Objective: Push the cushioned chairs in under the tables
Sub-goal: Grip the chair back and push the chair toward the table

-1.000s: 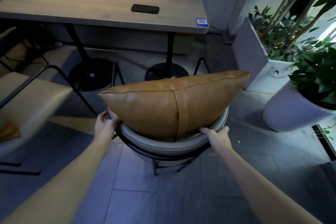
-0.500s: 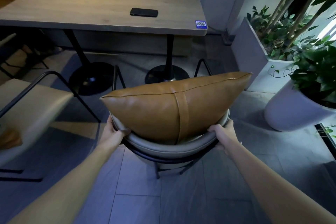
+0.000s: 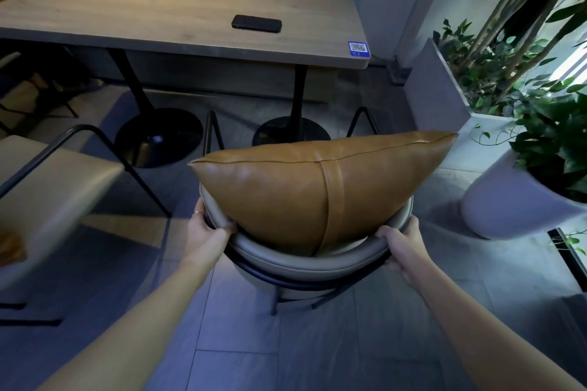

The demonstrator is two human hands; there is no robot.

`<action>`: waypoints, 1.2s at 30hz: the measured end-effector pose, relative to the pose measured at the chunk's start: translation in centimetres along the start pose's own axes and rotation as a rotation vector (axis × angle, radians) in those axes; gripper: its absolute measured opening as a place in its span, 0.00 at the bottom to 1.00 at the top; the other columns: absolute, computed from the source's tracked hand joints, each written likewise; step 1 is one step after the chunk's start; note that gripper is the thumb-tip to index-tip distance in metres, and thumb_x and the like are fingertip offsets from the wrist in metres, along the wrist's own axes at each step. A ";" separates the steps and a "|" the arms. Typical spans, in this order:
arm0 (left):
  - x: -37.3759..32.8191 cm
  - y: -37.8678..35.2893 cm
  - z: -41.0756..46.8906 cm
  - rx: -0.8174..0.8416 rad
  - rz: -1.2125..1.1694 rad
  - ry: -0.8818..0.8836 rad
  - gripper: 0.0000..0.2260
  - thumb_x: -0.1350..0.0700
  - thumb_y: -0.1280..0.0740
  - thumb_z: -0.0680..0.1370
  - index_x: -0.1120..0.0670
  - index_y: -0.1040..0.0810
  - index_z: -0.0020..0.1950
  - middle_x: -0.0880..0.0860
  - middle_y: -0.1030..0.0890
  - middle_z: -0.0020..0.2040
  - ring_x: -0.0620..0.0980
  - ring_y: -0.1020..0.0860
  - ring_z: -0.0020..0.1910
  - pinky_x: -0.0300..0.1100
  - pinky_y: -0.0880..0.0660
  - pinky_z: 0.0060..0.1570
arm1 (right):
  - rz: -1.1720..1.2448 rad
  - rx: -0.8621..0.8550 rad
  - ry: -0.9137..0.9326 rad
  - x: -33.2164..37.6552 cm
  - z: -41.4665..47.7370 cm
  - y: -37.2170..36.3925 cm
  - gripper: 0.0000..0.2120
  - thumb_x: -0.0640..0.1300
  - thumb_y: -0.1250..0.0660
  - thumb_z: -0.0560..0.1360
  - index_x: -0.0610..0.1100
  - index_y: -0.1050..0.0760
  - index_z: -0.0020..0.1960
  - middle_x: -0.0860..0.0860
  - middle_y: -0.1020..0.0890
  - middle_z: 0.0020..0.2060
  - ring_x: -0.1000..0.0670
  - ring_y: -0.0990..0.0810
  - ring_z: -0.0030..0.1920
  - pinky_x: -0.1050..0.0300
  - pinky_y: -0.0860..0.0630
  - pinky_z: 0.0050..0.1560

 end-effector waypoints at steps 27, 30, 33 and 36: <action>-2.7 0.5 7.8 -0.045 -0.200 0.041 0.37 0.68 0.28 0.74 0.49 0.37 0.79 0.54 0.26 0.69 0.58 0.25 0.64 0.54 0.24 0.59 | 0.051 -0.020 0.063 3.1 2.9 -3.8 0.30 0.43 0.27 0.72 0.53 0.36 0.70 0.46 0.18 0.57 0.41 0.16 0.53 0.48 0.16 0.34; -2.7 0.7 9.7 -0.058 -0.220 0.056 0.37 0.68 0.27 0.74 0.48 0.36 0.79 0.54 0.27 0.72 0.60 0.26 0.67 0.57 0.25 0.63 | 0.042 -0.023 0.072 4.0 3.7 -4.6 0.34 0.45 0.28 0.72 0.54 0.38 0.73 0.46 0.19 0.59 0.41 0.17 0.56 0.43 0.14 0.39; -3.0 1.0 11.6 -0.056 -0.195 0.043 0.38 0.67 0.26 0.74 0.48 0.36 0.79 0.55 0.29 0.74 0.59 0.29 0.72 0.58 0.29 0.68 | 0.043 -0.018 0.070 5.0 4.5 -5.4 0.35 0.46 0.27 0.72 0.53 0.39 0.74 0.46 0.19 0.60 0.41 0.17 0.57 0.43 0.14 0.40; -3.4 0.9 13.4 -0.060 -0.201 0.038 0.37 0.67 0.27 0.74 0.48 0.35 0.79 0.55 0.26 0.72 0.58 0.27 0.70 0.56 0.28 0.68 | 0.051 -0.016 0.056 6.0 5.5 -6.2 0.37 0.47 0.27 0.72 0.54 0.41 0.76 0.47 0.21 0.61 0.40 0.18 0.58 0.38 0.14 0.42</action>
Point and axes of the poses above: each hand's wrist, its own z-axis towards the middle knuckle, its own y-axis out of the back of the hand, x = y × z, the point moved 7 cm from there along z, towards the middle knuckle
